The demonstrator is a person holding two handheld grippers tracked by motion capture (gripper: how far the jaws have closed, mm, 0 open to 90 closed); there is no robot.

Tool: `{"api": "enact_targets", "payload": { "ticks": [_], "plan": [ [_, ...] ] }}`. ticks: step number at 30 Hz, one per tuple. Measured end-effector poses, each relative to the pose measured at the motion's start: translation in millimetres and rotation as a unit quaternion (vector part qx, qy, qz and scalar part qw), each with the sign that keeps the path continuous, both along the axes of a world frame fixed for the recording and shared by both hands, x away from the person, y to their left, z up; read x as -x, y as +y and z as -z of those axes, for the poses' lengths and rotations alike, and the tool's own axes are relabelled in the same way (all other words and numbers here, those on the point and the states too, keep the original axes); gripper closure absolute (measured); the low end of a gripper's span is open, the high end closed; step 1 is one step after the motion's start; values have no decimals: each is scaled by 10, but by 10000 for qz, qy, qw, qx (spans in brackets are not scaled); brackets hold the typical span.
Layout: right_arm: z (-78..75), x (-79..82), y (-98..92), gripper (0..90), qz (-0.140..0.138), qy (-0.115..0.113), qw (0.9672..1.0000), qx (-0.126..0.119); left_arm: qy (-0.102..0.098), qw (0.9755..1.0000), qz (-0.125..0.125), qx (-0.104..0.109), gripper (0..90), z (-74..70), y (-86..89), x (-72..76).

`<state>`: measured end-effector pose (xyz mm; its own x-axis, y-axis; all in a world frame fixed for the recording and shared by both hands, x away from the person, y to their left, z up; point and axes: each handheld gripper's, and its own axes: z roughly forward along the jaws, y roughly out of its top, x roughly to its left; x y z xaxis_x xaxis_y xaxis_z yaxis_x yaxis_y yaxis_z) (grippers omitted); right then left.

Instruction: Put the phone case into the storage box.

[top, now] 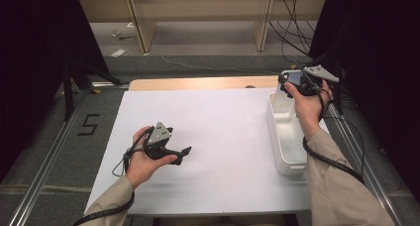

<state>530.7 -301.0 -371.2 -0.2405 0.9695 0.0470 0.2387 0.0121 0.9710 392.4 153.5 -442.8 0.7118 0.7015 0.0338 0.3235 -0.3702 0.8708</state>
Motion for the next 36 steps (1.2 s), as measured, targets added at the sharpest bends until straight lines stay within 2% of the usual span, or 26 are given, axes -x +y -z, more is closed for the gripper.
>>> {"api": "enact_targets", "payload": {
  "ticks": [36],
  "plan": [
    [122,-91,-1,180,34,183,9998,96,-4,10000,-2,4,53,1,-2,0]
  ]
}}
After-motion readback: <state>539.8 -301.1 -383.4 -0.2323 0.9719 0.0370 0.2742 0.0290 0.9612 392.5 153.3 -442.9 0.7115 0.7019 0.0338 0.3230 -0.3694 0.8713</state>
